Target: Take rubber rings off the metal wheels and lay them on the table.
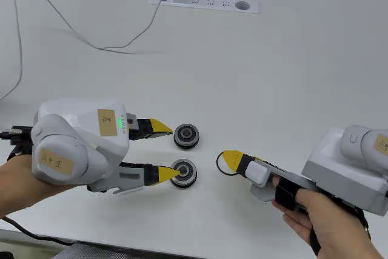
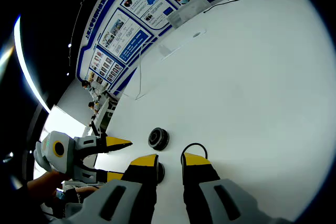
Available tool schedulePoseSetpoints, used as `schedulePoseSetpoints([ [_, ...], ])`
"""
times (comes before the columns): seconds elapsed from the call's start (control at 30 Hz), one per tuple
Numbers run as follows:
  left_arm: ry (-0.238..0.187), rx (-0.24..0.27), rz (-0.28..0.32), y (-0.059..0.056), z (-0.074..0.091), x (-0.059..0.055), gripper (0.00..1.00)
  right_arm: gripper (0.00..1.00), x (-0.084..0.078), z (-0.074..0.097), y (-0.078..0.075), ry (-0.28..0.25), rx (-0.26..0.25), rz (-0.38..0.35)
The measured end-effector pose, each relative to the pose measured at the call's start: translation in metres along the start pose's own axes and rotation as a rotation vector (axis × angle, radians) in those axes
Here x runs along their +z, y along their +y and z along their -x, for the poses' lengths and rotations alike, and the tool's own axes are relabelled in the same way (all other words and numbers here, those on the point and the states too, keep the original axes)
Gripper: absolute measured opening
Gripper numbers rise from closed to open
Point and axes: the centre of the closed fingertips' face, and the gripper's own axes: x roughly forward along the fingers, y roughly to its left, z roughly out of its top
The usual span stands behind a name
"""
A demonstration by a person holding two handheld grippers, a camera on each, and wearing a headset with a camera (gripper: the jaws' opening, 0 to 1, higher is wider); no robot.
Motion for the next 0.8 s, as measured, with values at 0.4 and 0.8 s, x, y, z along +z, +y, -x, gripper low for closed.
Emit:
schedulePoseSetpoints([
  [0.4, 0.015, -0.05, 0.01, -0.008, -0.016, -0.008, 0.29, 0.23, -0.021, -0.006, 0.026, 0.048, 0.09, 0.012],
  [0.8, 0.023, -0.082, 0.034, -0.015, -0.021, -0.012, 0.2, 0.24, -0.026, -0.009, 0.029, 0.059, 0.107, 0.001],
])
